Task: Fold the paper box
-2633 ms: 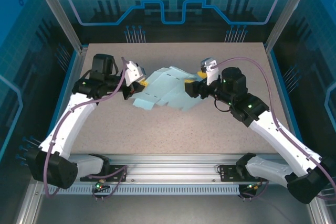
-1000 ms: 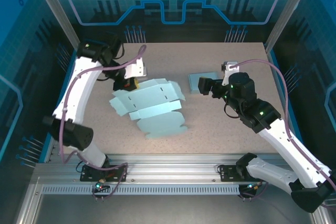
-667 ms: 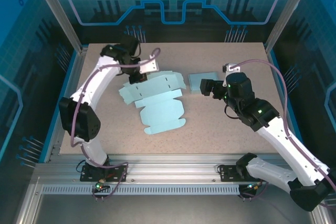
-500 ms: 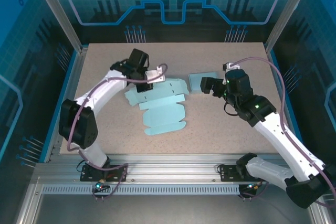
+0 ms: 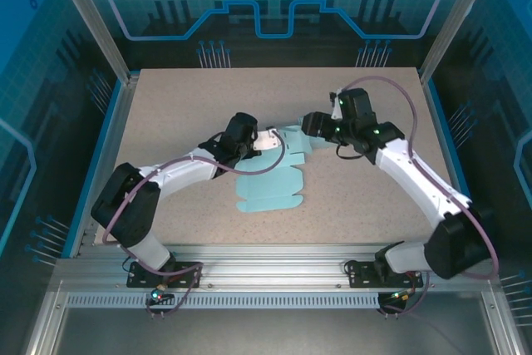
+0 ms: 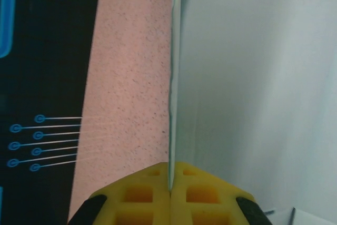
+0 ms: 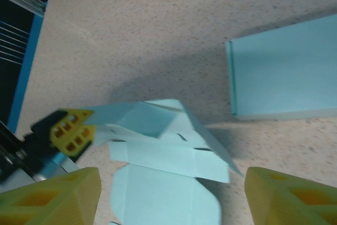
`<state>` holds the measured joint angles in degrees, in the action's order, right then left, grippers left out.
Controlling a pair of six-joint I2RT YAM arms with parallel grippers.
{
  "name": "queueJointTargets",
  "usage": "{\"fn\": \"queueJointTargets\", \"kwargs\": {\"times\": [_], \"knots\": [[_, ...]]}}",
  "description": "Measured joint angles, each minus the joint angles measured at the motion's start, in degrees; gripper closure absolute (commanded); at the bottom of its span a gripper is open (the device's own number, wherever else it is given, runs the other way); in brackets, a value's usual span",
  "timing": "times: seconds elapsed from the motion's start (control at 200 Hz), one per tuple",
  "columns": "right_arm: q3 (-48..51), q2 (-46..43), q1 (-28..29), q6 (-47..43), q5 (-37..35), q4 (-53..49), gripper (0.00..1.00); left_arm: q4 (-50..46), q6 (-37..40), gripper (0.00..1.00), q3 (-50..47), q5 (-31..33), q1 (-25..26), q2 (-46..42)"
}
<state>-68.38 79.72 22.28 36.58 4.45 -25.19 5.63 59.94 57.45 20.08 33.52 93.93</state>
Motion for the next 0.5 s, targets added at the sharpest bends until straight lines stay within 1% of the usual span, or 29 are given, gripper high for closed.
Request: {"fn": "queueJointTargets", "kwargs": {"times": [0.075, 0.17, 0.235, 0.41, 0.5], "knots": [[-3.8, 4.2, 0.0, 0.8, 1.9, 0.5, 0.35, 4.0, 1.1, 1.0, -0.9, 2.2, 0.5, 1.0], [-7.5, 8.8, 0.3, 1.5, 3.8, 1.3, 0.42, 7.7, 2.2, 1.0, -1.8, 4.2, 0.7, 1.9], [-9.4, 11.5, 0.7, 2.1, 4.4, 1.3, 0.45, 9.4, 3.0, 1.0, -2.4, 5.1, 0.7, 2.0], [-13.8, 17.4, 2.4, 2.7, 5.2, 1.2, 0.46, 13.7, 4.1, 1.0, -3.6, 6.6, 1.0, 2.1], [-14.9, 19.8, 2.9, 3.2, 5.8, 1.2, 0.48, 16.0, 4.9, 1.0, -4.2, 7.2, 1.3, 2.4]]}}
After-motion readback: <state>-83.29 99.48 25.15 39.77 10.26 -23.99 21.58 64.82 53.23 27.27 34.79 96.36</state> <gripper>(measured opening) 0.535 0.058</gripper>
